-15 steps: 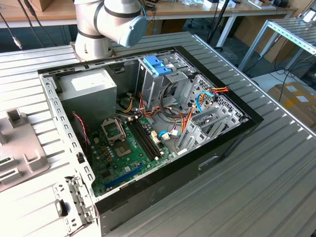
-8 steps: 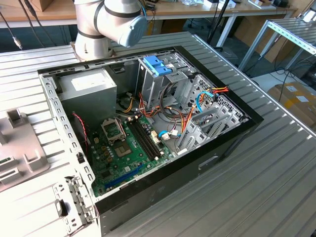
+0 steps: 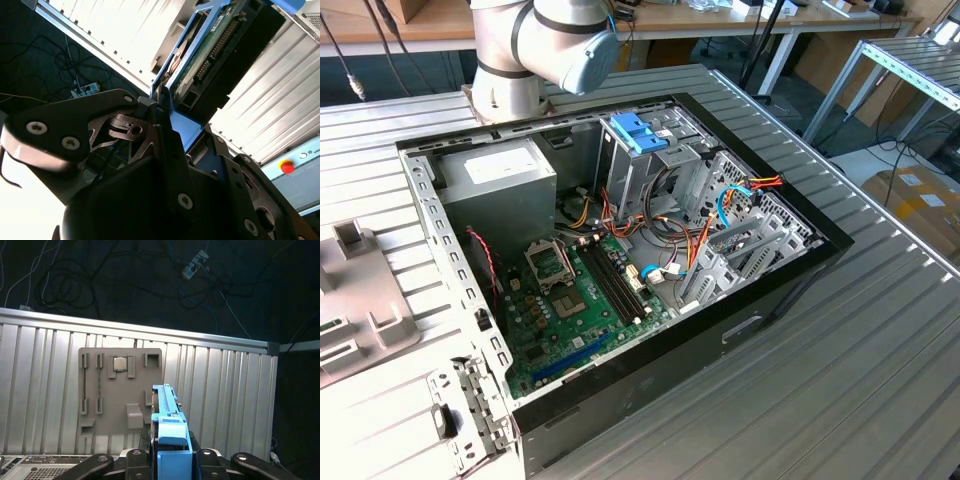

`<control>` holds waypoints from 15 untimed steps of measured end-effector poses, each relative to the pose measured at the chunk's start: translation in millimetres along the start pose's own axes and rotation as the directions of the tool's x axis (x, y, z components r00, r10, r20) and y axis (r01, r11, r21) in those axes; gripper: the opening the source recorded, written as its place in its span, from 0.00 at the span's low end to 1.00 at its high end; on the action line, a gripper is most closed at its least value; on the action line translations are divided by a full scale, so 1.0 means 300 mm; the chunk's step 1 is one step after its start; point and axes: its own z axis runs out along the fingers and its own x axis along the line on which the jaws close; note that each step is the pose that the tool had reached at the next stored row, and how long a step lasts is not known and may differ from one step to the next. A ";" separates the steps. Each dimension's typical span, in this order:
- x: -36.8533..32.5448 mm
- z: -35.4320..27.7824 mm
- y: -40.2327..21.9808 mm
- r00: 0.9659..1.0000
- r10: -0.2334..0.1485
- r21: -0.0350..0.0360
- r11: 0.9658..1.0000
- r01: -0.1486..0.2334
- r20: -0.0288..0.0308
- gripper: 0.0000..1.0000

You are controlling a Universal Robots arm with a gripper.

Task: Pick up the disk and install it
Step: 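Pick up the disk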

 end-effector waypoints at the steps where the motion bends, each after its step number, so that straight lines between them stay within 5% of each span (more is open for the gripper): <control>1: 0.000 0.000 -0.002 1.000 0.000 0.000 1.000 0.000 0.000 0.37; 15: 0.002 -0.001 -0.025 1.000 0.000 0.000 1.000 0.000 0.000 0.37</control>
